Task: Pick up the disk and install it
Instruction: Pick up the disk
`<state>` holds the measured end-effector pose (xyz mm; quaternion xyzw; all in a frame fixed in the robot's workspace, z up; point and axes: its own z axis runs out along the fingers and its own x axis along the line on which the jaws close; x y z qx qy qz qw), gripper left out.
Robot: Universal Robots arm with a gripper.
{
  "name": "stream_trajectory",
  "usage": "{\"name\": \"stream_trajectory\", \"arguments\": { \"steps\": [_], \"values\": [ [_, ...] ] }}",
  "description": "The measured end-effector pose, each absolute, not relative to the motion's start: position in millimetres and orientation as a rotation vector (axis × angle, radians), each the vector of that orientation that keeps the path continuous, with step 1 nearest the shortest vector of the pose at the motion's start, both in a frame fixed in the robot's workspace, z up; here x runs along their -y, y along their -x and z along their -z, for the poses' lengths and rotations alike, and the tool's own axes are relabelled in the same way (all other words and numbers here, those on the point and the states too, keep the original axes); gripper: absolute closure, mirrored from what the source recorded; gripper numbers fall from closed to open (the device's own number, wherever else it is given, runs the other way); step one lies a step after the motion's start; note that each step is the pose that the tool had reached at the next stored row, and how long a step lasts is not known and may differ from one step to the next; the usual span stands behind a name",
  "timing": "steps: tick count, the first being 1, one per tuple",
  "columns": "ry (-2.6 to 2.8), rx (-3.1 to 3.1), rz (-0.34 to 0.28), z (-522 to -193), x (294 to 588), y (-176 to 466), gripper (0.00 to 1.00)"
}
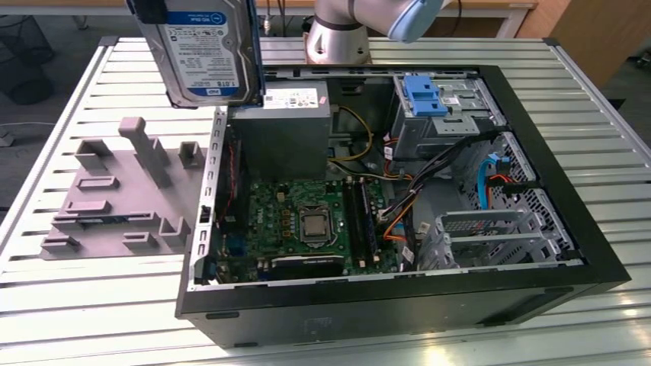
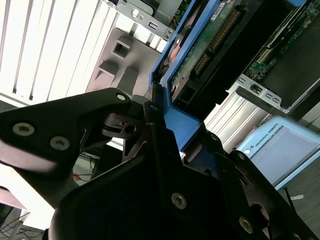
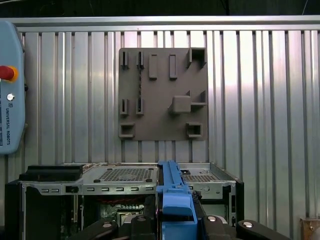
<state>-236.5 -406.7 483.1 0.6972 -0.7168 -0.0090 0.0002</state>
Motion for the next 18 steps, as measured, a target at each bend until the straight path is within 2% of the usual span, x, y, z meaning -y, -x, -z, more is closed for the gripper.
{"name": "stream_trajectory", "arguments": {
  "steps": [18],
  "values": [
    [-2.190,2.252,0.028,-483.1,406.7,220.5,0.64]
  ]
}}
